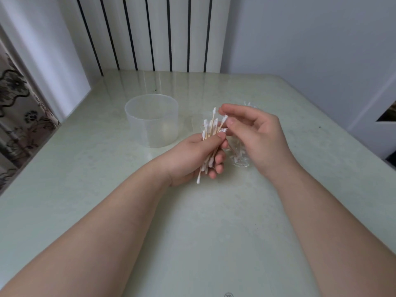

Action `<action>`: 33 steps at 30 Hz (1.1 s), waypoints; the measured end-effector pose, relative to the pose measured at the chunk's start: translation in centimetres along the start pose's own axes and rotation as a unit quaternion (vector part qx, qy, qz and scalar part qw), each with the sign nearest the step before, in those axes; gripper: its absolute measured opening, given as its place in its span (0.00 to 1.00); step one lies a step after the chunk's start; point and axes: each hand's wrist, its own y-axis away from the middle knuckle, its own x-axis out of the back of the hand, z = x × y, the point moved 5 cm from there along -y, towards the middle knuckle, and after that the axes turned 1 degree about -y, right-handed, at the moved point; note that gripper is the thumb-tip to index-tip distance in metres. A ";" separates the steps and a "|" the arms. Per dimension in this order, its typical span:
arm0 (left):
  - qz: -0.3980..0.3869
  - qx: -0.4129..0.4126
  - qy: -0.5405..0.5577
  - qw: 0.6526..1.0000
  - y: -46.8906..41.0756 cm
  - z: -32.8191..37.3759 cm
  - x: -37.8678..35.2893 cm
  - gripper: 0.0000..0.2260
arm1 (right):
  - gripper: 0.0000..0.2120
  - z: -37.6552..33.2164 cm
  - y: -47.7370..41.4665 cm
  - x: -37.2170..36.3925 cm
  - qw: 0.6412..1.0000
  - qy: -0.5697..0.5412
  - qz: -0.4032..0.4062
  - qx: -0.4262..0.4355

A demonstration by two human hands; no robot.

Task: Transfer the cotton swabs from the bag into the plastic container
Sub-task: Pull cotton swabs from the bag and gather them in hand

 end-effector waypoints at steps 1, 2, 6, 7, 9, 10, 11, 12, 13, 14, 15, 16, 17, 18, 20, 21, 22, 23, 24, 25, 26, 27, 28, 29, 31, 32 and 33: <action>-0.002 0.002 0.003 1.000 0.0 -0.1 0.0 0.14 | 0.12 0.0 0.1 0.1 1.000 0.014 0.004 0.007; -0.004 0.004 0.005 1.000 -0.1 -0.2 0.0 0.14 | 0.12 0.0 0.1 0.0 0.999 0.030 0.003 0.012; -0.001 -0.003 -0.001 1.000 -0.1 -0.3 0.0 0.13 | 0.10 1.1 0.0 -0.5 0.995 0.091 -0.030 0.008; 0.000 -0.005 -0.006 1.000 -0.1 -0.3 0.1 0.13 | 0.10 1.1 -0.1 -0.6 0.995 0.094 -0.039 0.004; 0.003 -0.008 -0.018 1.000 -0.2 -0.3 0.1 0.12 | 0.13 1.2 -0.1 -0.6 0.995 0.080 -0.056 0.001; 0.004 -0.010 -0.028 1.000 -0.2 -0.3 0.1 0.12 | 0.17 1.2 -0.1 -0.7 0.995 0.069 -0.068 0.002; 0.003 -0.011 -0.040 0.999 -0.2 -0.3 0.1 0.12 | 0.21 1.1 0.0 -0.8 0.995 0.058 -0.083 0.005; 0.002 -0.010 -0.050 0.999 -0.1 -0.3 0.0 0.12 | 0.24 1.0 0.1 -1.0 0.994 0.049 -0.102 0.009; 0.001 -0.007 -0.059 0.998 0.0 -0.3 0.0 0.13 | 0.25 0.9 0.3 -1.1 0.991 0.053 -0.120 0.014; 0.001 -0.003 -0.065 0.998 0.0 -0.2 -0.1 0.14 | 0.25 0.9 0.4 -1.3 0.988 0.070 -0.138 0.018; 0.002 0.001 -0.068 0.998 0.1 -0.2 -0.1 0.16 | 0.24 0.9 0.6 -1.4 0.983 0.091 -0.156 0.022; 0.004 0.002 -0.065 0.998 0.2 -0.2 -0.1 0.18 | 0.22 1.0 0.8 -1.5 0.980 0.106 -0.167 0.021; 0.006 0.001 -0.057 0.998 0.2 -0.2 -0.1 0.19 | 0.22 0.9 1.0 -1.6 0.980 0.105 -0.171 0.018; 0.007 -0.001 -0.046 0.999 0.2 -0.1 -0.1 0.20 | 0.22 0.9 1.1 -1.7 0.982 0.090 -0.166 0.015; 0.006 -0.003 -0.028 1.000 0.1 0.0 -0.2 0.19 | 0.22 0.7 1.0 -1.6 0.988 0.054 -0.142 0.016; 0.005 -0.003 -0.022 1.000 0.2 0.0 -0.2 0.18 | 0.22 0.9 0.8 -1.5 0.990 0.055 -0.130 0.017; 0.006 -0.002 -0.020 1.000 0.2 0.0 -0.2 0.18 | 0.21 0.9 0.7 -1.4 0.989 0.066 -0.129 0.018; 0.006 -0.001 -0.023 1.000 0.2 -0.1 -0.2 0.18 | 0.19 0.9 0.7 -1.4 0.987 0.080 -0.136 0.019; 0.007 -0.001 -0.028 1.000 0.2 0.0 -0.2 0.20 | 0.16 0.9 0.9 -1.5 0.985 0.092 -0.145 0.021; 0.009 -0.002 -0.034 0.999 0.2 0.0 -0.2 0.21 | 0.14 0.7 1.0 -1.5 0.983 0.103 -0.150 0.028; 0.014 -0.003 -0.035 0.999 0.2 0.0 -0.2 0.21 | 0.13 0.5 1.2 -1.6 0.982 0.108 -0.154 0.034; 0.025 -0.004 -0.032 0.999 0.2 0.1 -0.2 0.20 | 0.14 0.4 1.4 -1.6 0.980 0.108 -0.163 0.036; 0.041 -0.004 -0.020 0.999 0.2 0.2 0.0 0.18 | 0.17 0.4 1.5 -1.7 0.977 0.113 -0.176 0.033; 0.061 0.000 0.001 0.998 0.2 0.2 0.2 0.16 | 0.23 0.5 1.5 -1.8 0.973 0.137 -0.185 0.032; 0.096 0.012 0.059 0.994 0.2 0.1 0.6 0.11 | 0.40 0.6 1.5 -1.9 0.952 0.228 -0.196 0.051; 0.106 0.019 0.087 0.990 0.2 0.1 0.6 0.10 | 0.47 0.8 1.6 -2.0 0.942 0.259 -0.208 0.053; 0.111 0.025 0.106 0.988 0.1 0.0 0.5 0.10 | 0.52 1.0 1.6 -2.3 0.936 0.269 -0.222 0.047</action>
